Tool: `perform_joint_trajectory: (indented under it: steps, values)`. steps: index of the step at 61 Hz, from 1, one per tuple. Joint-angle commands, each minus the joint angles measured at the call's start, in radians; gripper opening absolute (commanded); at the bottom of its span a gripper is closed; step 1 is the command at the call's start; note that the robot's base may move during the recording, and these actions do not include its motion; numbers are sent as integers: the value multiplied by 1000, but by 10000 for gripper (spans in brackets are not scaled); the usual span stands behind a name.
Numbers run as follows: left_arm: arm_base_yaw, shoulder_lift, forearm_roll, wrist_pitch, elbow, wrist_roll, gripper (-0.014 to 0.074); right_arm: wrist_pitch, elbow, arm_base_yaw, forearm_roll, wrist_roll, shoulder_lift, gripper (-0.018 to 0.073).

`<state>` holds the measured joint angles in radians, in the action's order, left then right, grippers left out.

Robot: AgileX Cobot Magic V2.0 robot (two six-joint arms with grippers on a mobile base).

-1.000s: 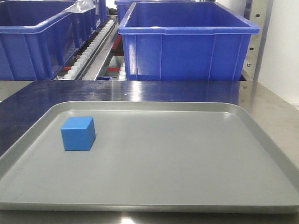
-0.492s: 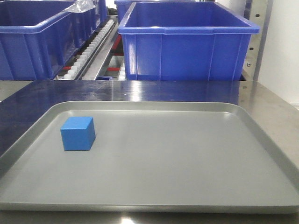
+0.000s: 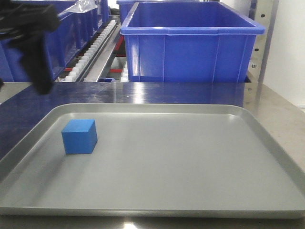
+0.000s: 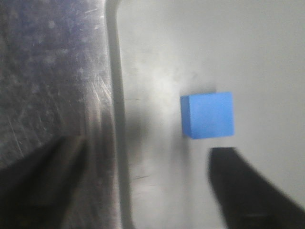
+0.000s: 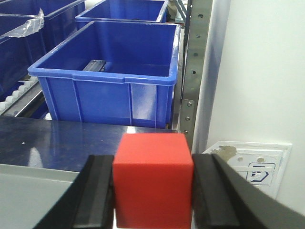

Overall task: Sort and place red and blue blocks on shelf
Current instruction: 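Move the open left gripper down over the blue cube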

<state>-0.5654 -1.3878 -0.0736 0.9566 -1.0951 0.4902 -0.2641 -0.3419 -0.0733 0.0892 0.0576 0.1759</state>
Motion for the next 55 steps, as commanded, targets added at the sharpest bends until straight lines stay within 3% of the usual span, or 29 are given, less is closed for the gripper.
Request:
perform_joint_trajectory:
  steps: [1,17,30,39,46,55]
  values:
    - [-7,-15,16,44,-100,50,710,79,-26,5,0,1,10,78]
    - [-24,-115,100,113,-238,50,655,79,-26,5,0,1,10,78]
    - [-70,-180,117,109,-263,76,636,79,-26,5,0,1,10,78]
    - [-81,-222,85,109,-263,196,636,79,-26,5,0,1,10,78]
    - [-105,-253,2,123,-263,230,636,79,-26,5,0,1,10,78]
    - [-121,-284,-5,123,-263,272,636,79,-26,5,0,1,10,78]
